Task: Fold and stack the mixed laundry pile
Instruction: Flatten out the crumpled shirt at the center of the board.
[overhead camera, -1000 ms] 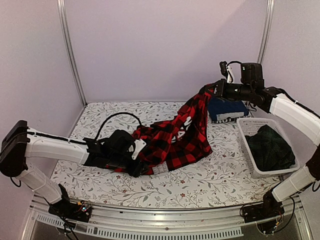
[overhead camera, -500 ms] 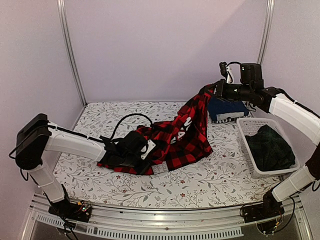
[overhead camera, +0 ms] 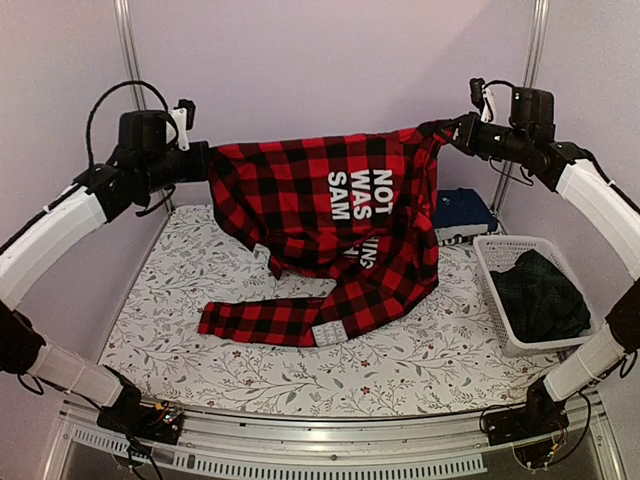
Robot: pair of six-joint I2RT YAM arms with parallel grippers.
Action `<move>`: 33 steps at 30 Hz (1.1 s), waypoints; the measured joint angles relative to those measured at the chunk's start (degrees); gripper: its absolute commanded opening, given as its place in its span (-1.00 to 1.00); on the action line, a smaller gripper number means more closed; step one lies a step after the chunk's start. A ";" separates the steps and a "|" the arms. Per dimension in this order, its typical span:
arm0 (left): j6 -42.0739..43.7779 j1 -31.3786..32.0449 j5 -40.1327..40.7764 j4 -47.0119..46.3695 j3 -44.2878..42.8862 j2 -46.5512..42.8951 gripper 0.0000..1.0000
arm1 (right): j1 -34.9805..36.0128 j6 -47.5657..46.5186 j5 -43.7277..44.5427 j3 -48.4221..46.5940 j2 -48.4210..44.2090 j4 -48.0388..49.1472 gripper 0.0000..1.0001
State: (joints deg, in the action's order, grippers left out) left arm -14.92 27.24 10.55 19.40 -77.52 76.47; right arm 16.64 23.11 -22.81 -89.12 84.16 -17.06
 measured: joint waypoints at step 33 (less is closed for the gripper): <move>-4.26 -3.52 -15.72 16.46 -35.32 -10.73 -1.00 | 3.17 10.78 -35.67 -25.59 -3.21 10.23 -1.00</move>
State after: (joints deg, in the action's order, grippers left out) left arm -19.18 23.73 -5.17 35.86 -112.84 65.73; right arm 19.81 33.89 -58.48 -114.72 80.95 -6.83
